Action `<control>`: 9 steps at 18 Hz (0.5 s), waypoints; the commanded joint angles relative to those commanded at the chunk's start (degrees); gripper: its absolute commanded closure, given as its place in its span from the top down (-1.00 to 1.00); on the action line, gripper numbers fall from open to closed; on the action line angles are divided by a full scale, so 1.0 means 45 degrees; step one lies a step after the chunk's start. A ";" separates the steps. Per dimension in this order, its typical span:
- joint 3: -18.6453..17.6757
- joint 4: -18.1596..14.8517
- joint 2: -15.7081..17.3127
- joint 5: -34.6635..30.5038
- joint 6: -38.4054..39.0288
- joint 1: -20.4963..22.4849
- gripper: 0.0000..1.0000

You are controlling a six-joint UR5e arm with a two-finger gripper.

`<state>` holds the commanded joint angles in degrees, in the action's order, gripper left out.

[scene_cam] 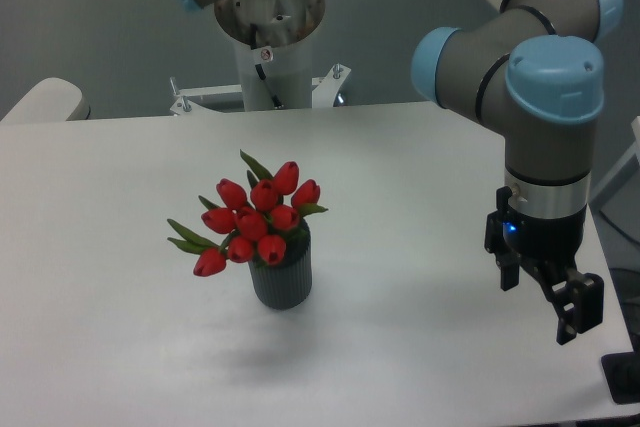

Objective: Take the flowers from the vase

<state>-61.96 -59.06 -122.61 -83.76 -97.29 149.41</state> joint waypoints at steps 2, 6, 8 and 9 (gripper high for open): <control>-0.0098 0.0000 0.0039 -0.0020 0.0039 0.0000 1.00; -0.0448 0.0000 0.0195 0.0078 0.0234 -0.0039 1.00; -0.0644 0.0000 0.0390 0.0117 0.0234 -0.0020 1.00; -0.0877 -0.0019 0.0526 0.0117 0.0234 0.0000 1.00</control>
<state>-65.91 -59.15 -120.24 -83.23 -96.24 149.41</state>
